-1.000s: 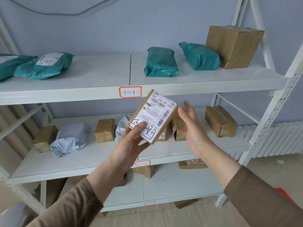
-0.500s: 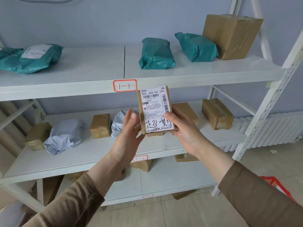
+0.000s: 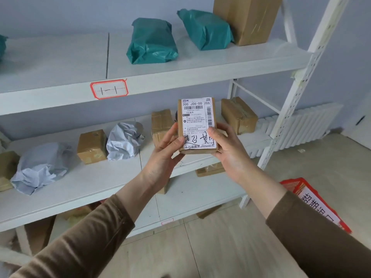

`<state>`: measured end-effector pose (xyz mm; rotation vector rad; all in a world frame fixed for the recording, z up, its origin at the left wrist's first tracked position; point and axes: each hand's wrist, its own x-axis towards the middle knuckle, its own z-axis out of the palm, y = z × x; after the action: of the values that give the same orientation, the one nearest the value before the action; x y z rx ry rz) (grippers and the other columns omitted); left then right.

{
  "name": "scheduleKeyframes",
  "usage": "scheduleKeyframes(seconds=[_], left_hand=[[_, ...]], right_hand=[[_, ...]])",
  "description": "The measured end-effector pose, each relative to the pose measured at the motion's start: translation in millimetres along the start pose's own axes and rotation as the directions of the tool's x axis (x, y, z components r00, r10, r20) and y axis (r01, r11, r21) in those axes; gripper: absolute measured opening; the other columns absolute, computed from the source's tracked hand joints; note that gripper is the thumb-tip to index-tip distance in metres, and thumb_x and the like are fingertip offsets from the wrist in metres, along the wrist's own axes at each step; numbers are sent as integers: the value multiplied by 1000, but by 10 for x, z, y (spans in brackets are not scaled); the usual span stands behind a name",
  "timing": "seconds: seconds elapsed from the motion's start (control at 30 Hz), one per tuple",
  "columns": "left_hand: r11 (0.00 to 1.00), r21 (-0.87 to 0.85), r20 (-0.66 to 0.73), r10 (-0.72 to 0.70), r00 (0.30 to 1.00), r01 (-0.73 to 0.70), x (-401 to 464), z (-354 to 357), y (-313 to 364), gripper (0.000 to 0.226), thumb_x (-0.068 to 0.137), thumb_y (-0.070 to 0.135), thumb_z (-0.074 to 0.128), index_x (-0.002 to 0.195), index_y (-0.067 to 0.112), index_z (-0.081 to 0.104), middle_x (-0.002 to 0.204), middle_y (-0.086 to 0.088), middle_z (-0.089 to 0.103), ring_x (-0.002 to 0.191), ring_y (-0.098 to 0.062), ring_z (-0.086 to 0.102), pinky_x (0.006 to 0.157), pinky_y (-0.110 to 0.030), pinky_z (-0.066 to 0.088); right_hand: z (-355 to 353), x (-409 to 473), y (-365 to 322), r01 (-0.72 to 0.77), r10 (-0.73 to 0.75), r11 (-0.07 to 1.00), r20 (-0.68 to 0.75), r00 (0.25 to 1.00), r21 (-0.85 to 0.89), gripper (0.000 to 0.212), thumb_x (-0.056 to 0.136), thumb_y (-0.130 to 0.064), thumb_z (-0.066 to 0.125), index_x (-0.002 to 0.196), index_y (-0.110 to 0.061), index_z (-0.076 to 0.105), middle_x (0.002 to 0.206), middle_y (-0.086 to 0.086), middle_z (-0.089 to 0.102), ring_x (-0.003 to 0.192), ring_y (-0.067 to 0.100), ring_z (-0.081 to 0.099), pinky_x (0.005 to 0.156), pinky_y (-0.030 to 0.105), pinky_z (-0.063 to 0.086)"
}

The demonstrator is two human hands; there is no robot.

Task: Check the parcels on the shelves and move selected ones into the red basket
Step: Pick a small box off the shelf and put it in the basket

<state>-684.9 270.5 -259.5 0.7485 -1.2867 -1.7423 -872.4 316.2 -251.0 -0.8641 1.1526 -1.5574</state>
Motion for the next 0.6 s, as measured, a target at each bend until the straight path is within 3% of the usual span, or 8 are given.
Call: scheduleKeyframes(seconds=[0.13,0.27,0.4,0.47,0.6], left_hand=[[996,-5,67,-84,994,85,248,233,-234,72,95,30,71,159,32,41,141,1,69,137,-17,59,126,-50,30],[988,-10,134,-149,980,152,529,459,-489,55,102,26,65,153,36,49,136,0,72,134,-20,62,125,-52,31],[977,-4,219,-207,954,213,820,736,-765,59,102,25,63,157,36,44,137,-2,72,128,-17,66,123,-49,37],[967,-5,253,-245,936,254,937,927,-928,60,101,25,65,157,35,45,137,-1,72,128,-18,66,124,-49,36],[949,25,323,-306,896,315,1093,1411,-1245,60,101,26,66,157,35,46,138,-3,71,134,-23,62,122,-48,38]], right_hand=[[-344,-17,55,-16,15,1000,-113,993,-7,45,95,-28,71,134,-15,52,121,5,77,110,20,75,96,43,59],[-648,-2,118,-25,21,1000,-248,968,-12,42,95,-33,71,133,-22,55,123,2,76,112,19,74,95,41,60],[-964,-56,140,-35,25,999,-363,931,-20,42,99,-34,67,139,-29,57,126,-2,75,109,9,74,74,19,60],[-1176,-110,152,-38,28,999,-409,912,-17,42,101,-33,64,142,-30,56,127,-4,74,112,10,73,78,20,61],[-1648,-256,167,-46,41,999,-491,870,1,43,104,-32,60,146,-32,54,128,-5,74,120,17,70,104,40,55]])
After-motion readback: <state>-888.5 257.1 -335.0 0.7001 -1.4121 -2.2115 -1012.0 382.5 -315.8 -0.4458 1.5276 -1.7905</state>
